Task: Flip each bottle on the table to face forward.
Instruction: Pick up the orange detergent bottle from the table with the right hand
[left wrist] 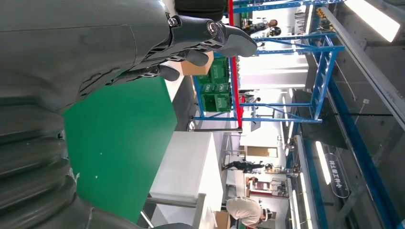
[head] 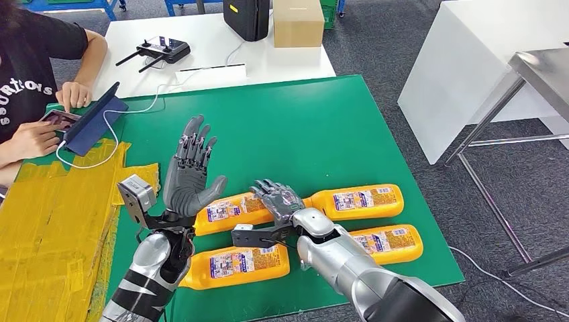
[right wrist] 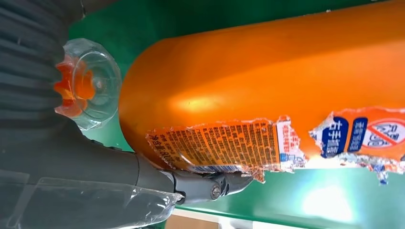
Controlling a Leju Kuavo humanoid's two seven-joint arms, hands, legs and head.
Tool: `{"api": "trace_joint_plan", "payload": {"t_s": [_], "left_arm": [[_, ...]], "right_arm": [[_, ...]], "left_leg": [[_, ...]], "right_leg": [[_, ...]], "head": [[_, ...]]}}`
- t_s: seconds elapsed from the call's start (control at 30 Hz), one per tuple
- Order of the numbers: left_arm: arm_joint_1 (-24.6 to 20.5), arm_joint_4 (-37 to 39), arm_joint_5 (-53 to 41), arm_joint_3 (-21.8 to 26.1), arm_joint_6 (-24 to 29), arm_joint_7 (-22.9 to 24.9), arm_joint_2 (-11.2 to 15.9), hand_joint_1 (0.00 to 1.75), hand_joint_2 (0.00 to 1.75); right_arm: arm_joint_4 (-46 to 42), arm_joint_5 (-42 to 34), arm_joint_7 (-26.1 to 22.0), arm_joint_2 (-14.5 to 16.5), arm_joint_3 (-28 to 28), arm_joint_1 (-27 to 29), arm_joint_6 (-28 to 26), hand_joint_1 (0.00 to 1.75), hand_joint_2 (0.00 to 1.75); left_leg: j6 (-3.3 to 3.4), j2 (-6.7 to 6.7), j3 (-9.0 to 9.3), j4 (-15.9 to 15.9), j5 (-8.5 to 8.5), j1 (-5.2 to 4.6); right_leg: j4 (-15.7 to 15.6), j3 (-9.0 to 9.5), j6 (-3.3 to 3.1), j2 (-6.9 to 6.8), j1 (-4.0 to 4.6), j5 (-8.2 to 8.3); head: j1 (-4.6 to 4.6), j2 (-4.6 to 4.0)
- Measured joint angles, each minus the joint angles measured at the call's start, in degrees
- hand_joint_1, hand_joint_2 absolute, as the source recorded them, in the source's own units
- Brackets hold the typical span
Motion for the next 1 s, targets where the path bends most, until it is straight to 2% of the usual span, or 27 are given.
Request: {"api": "trace_joint_plan", "payload": {"t_s": [0.07,0.23,0.3,0.33,0.47,0.67,0.83,1.0], "left_arm": [[0.1,0.0,0.0,0.0,0.0,0.0,0.0,0.00,1.75],[0.3,0.0,0.0,0.0,0.0,0.0,0.0,0.00,1.75],[0.4,0.0,0.0,0.0,0.0,0.0,0.0,0.00,1.75],[0.5,0.0,0.0,0.0,0.0,0.0,0.0,0.00,1.75],[0.6,-0.1,0.0,0.0,0.0,0.0,0.0,0.00,1.75],[0.7,-0.1,0.0,0.0,0.0,0.0,0.0,0.00,1.75],[0.7,-0.2,0.0,0.0,-0.2,-0.1,0.0,0.00,1.75],[0.9,-0.7,0.0,0.1,-0.2,-0.2,0.1,0.00,1.75]], "right_arm": [[0.2,0.8,0.3,0.1,0.0,0.0,-0.1,0.49,1.75],[0.4,2.3,0.7,0.1,0.0,0.0,-0.2,0.49,1.75],[0.5,2.4,0.7,0.2,0.0,0.0,-0.2,0.59,1.75],[0.5,2.4,0.7,0.2,0.0,0.0,-0.2,0.69,1.75],[0.6,3.8,1.3,0.2,0.2,0.0,-0.1,1.29,1.75],[0.6,8.1,3.8,0.3,1.3,-0.2,1.1,1.71,1.75],[0.6,9.7,5.4,0.4,1.8,-0.6,2.2,1.74,1.75],[0.6,12.2,7.0,0.5,2.0,-0.7,0.4,1.75,1.75]], "left_leg": [[0.00,0.00,0.00,0.0,0.00,0.00],[0.00,0.00,0.00,0.0,0.00,0.00],[0.00,0.00,0.01,0.0,0.00,0.00],[0.00,0.00,0.01,0.0,0.00,0.00],[0.00,0.00,0.01,0.0,0.00,0.00],[0.00,0.00,0.06,0.0,0.00,0.00],[0.00,0.00,0.11,0.0,0.00,0.00],[0.00,0.00,0.14,0.0,0.00,0.00]], "right_leg": [[0.0,0.00,0.00,0.00,0.00,0.00],[0.0,0.00,0.00,0.00,0.00,0.00],[0.0,0.00,0.00,0.00,0.00,0.00],[0.0,0.00,0.00,0.00,0.00,0.00],[0.0,0.00,0.00,0.00,0.00,0.00],[0.0,0.05,0.00,0.00,0.00,0.00],[0.0,0.10,0.00,0.00,0.00,0.00],[0.0,0.15,0.00,-0.01,-0.01,0.00]], "head": [[0.00,0.00],[0.00,0.00],[0.00,0.00],[0.00,0.00],[0.00,0.00],[0.00,0.00],[0.00,0.00],[0.00,0.00]]}}
